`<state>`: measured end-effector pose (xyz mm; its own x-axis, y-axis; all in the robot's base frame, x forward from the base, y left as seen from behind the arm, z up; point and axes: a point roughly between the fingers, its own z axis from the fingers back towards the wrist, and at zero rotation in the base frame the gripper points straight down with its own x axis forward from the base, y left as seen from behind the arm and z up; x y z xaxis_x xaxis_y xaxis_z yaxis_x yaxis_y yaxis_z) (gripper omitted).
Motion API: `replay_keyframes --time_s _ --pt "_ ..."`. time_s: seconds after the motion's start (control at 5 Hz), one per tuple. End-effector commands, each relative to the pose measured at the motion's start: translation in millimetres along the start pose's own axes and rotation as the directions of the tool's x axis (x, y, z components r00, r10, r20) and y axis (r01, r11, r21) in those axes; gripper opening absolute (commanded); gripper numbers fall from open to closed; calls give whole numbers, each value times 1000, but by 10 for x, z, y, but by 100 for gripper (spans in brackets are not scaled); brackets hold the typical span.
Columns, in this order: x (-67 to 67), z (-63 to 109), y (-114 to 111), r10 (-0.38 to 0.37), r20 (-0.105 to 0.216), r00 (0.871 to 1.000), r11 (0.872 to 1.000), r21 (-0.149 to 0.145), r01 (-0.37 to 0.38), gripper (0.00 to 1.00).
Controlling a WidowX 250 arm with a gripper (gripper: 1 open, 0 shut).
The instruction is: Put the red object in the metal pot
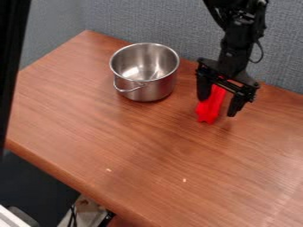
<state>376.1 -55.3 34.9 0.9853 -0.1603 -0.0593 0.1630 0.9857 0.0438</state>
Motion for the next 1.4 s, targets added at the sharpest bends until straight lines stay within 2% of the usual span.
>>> replay_keyframes --time_s 0.0,1.2 --pt "92 168 -8 -6 55 998 1000 -3 6 100" --pt "141 162 59 1 66 998 1000 -21 0 100"
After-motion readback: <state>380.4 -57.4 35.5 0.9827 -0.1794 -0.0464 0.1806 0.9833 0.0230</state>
